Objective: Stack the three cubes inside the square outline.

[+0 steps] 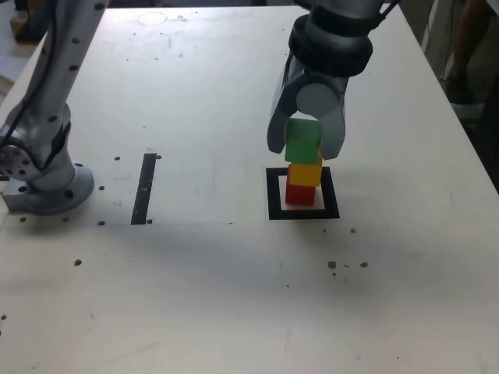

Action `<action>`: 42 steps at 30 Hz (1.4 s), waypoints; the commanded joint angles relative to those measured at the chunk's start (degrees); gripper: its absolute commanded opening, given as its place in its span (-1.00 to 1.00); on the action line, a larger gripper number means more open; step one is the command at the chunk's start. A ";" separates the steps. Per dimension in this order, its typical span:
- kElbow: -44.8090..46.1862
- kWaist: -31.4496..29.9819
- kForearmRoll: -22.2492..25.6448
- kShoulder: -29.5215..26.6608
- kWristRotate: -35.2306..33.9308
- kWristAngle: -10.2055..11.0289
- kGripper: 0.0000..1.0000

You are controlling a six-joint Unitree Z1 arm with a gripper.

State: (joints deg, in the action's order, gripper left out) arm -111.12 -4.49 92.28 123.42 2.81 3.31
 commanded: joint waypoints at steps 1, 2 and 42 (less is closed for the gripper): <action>-0.57 0.09 0.71 0.57 0.49 -0.23 0.31; -0.62 0.09 0.73 0.62 0.57 -0.26 0.44; 22.79 -5.78 1.31 -23.65 -3.84 1.25 0.99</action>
State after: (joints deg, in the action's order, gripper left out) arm -89.35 -9.68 92.88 100.26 -0.49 4.46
